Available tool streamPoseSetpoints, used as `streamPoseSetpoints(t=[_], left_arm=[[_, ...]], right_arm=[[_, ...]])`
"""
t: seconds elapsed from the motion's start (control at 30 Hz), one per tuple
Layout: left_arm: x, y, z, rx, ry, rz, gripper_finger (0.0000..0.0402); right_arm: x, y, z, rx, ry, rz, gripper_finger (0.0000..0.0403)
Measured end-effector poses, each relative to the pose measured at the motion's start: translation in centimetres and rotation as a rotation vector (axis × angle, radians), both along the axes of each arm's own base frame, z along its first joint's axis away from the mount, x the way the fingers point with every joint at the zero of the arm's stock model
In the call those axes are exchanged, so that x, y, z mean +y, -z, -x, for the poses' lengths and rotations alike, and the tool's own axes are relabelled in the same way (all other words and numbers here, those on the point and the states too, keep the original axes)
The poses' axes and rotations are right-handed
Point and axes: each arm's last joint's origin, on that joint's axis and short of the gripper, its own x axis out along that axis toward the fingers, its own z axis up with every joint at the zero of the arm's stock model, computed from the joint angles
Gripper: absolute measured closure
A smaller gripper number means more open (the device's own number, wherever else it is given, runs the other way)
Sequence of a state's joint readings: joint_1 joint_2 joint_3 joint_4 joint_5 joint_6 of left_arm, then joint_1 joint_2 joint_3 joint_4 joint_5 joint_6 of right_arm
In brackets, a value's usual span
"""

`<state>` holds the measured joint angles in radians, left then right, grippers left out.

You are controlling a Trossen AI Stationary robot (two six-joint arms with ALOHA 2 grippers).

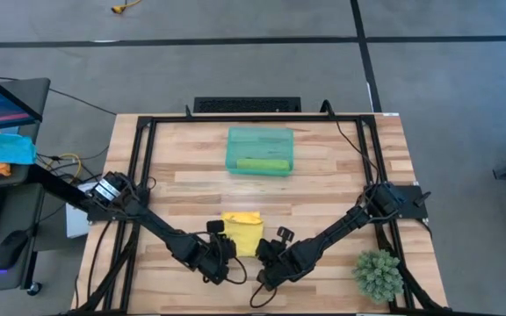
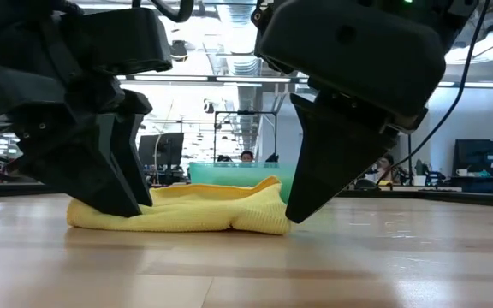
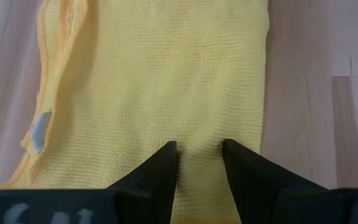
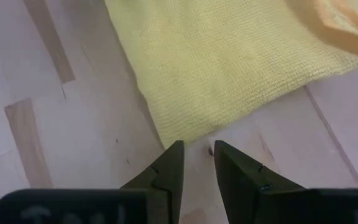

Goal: Roll microfiber towels into tight, uniform cylinder then place into a basket
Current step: Roll the folded yellow microfiber towel

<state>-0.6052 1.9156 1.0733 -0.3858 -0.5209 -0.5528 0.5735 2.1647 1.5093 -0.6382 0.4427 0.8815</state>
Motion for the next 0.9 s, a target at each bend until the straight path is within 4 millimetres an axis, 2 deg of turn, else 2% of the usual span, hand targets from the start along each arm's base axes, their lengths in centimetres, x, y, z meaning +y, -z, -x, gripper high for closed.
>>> streamPoseSetpoints(t=[0.13,0.3,0.43,0.57,0.67,0.77,0.9], left_arm=[[0.0,0.0,0.0,-0.004,0.003,0.003,0.0274],[0.0,0.0,0.0,-0.005,-0.003,0.01,0.0274],[0.0,0.0,0.0,-0.009,-0.019,0.024,0.0274],[-0.1,0.0,0.0,-0.008,-0.024,0.032,0.0274],[-0.1,0.0,0.0,-0.009,-0.023,0.031,0.0274],[-0.1,0.0,0.0,-0.007,-0.015,0.027,0.0274],[0.0,0.0,0.0,0.002,-0.008,0.023,0.0274]], right_arm=[[0.3,0.0,0.2,0.004,-0.046,0.034,0.0292],[1.6,-1.7,0.7,-0.113,-0.114,0.13,0.0292],[1.5,-1.9,0.0,-0.134,-0.166,0.121,0.0292],[0.3,-0.7,-0.8,-0.093,-0.142,0.12,0.0292],[0.4,0.2,-1.6,-0.102,-0.161,0.072,0.0292],[0.3,1.5,-1.5,-0.053,-0.171,0.08,0.0292],[-0.2,1.8,-1.5,-0.004,-0.141,0.036,0.0297]])
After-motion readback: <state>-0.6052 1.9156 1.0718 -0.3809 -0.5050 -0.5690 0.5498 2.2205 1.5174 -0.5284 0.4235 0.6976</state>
